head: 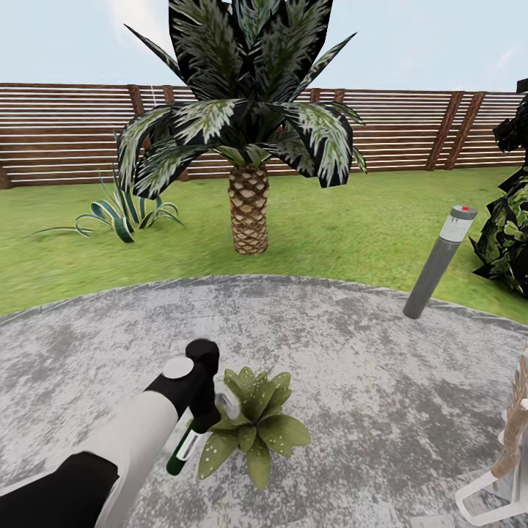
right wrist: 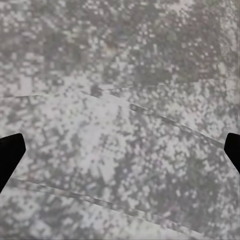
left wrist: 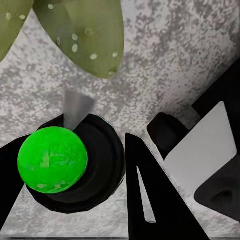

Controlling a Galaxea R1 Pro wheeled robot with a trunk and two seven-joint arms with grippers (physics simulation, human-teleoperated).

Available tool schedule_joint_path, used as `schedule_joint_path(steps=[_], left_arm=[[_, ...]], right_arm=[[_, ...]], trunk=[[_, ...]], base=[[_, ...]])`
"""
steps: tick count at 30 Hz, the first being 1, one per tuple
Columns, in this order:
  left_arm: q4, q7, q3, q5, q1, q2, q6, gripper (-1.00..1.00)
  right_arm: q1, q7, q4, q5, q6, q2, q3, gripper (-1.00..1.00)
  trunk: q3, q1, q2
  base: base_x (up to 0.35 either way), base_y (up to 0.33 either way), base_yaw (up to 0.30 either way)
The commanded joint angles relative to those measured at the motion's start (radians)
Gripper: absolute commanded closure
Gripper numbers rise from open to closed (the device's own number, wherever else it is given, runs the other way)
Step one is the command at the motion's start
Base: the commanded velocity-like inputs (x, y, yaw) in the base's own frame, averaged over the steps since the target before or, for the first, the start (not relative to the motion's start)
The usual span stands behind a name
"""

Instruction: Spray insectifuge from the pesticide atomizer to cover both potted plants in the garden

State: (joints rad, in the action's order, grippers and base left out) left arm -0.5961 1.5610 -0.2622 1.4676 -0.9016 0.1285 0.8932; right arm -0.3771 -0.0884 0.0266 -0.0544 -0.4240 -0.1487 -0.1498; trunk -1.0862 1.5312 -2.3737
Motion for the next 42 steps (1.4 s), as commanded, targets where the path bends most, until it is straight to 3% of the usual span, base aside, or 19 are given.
schedule_joint_path(steps=[1,10,14,17,20,22,27,39,42], left_arm=[[-0.001,0.01,-0.001,0.008,0.001,-0.003,0.008,1.0],[-0.001,0.01,0.002,-0.003,0.007,-0.075,-0.002,1.0],[-0.007,0.01,0.009,-0.008,0.007,-0.064,0.002,1.0],[-0.016,0.01,0.009,-0.009,0.006,-0.036,0.005,1.0],[-0.018,0.01,0.009,-0.01,0.004,-0.018,0.006,1.0],[-0.018,0.01,0.01,-0.01,0.003,-0.017,0.006,1.0],[-0.013,0.01,0.015,-0.009,0.004,-0.02,0.004,1.0],[-0.003,0.01,0.009,-0.006,0.007,-0.022,0.007,1.0],[-0.008,0.01,0.012,0.002,0.057,-0.044,0.006,1.0]], right_arm=[[0.0,-0.004,-0.001,-0.006,-0.002,0.0,-0.008,-1.0],[0.0,0.002,-0.001,-0.005,-0.004,-0.001,-0.01,-1.0],[0.0,0.007,-0.001,-0.004,-0.005,0.0,-0.012,-1.0],[0.0,0.017,0.0,-0.003,-0.005,0.002,-0.014,-1.0],[0.0,0.16,-0.001,-0.001,-0.005,-0.001,-0.014,-1.0],[0.0,0.18,0.0,-0.002,-0.006,-0.002,-0.013,-1.0],[0.0,0.022,0.001,-0.007,-0.004,0.0,-0.011,-1.0],[0.0,0.002,0.0,-0.006,-0.004,0.008,-0.011,-1.0],[0.0,0.002,0.0,-0.007,-0.004,0.008,-0.011,-1.0]], trunk=[[-0.001,0.0,0.0],[-0.001,0.0,0.0],[-0.001,0.0,0.0],[-0.001,0.0,0.0],[-0.001,0.0,0.0],[-0.001,0.0,0.0],[-0.001,0.0,0.0],[0.008,0.0,0.0],[0.009,0.0,0.0]], base=[[0.0,0.0,0.0],[0.0,0.0,0.0],[0.0,0.0,0.0],[0.0,0.0,0.0],[0.0,0.0,0.0],[0.0,0.0,0.0],[0.0,0.0,-0.005],[0.0,0.0,-0.245],[0.0,0.0,-0.058]])
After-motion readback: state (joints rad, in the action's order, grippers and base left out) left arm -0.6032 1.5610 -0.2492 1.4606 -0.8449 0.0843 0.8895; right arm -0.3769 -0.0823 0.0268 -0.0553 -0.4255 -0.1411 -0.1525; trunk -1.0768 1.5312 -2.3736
